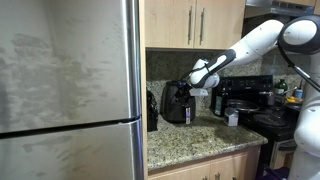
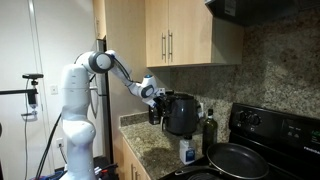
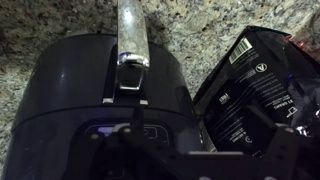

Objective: Turn on the air fryer

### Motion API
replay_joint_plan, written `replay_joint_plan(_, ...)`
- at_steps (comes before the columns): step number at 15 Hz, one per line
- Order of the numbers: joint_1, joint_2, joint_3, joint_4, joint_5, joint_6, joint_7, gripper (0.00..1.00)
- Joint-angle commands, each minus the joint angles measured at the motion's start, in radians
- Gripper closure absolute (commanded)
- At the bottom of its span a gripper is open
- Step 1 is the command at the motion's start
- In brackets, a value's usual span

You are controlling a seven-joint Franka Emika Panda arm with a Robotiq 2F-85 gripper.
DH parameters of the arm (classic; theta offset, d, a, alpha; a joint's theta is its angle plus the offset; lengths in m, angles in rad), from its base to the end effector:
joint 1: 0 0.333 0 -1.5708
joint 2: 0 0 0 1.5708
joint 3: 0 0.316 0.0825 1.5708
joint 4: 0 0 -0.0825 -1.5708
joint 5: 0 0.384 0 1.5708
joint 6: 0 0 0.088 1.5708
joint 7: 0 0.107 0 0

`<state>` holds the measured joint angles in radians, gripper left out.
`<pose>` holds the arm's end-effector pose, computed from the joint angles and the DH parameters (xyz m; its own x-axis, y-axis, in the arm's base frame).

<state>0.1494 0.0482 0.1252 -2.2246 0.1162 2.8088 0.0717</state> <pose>0.5543 0.1498 0.4126 0.8659 0.0532 0.4974 0.1353 -0.9822 -0.1305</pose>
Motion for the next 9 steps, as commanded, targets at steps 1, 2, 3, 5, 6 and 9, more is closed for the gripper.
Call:
replay_joint_plan(1, -0.004, 0.001, 0.009, 0.002, 0.014, -0.003, -0.008, 0.00)
replay_joint_plan(2, -0.004, -0.001, 0.007, 0.002, 0.001, -0.004, 0.003, 0.00)
replay_joint_plan(3, -0.003, -0.001, 0.008, 0.002, 0.001, -0.004, 0.003, 0.00)
replay_joint_plan(5, -0.003, -0.001, 0.008, 0.002, 0.001, -0.004, 0.003, 0.00)
replay_joint_plan(6, -0.003, -0.001, 0.008, 0.002, 0.001, -0.004, 0.003, 0.00)
replay_joint_plan(9, -0.004, 0.008, 0.021, 0.007, 0.065, 0.010, -0.069, 0.00)
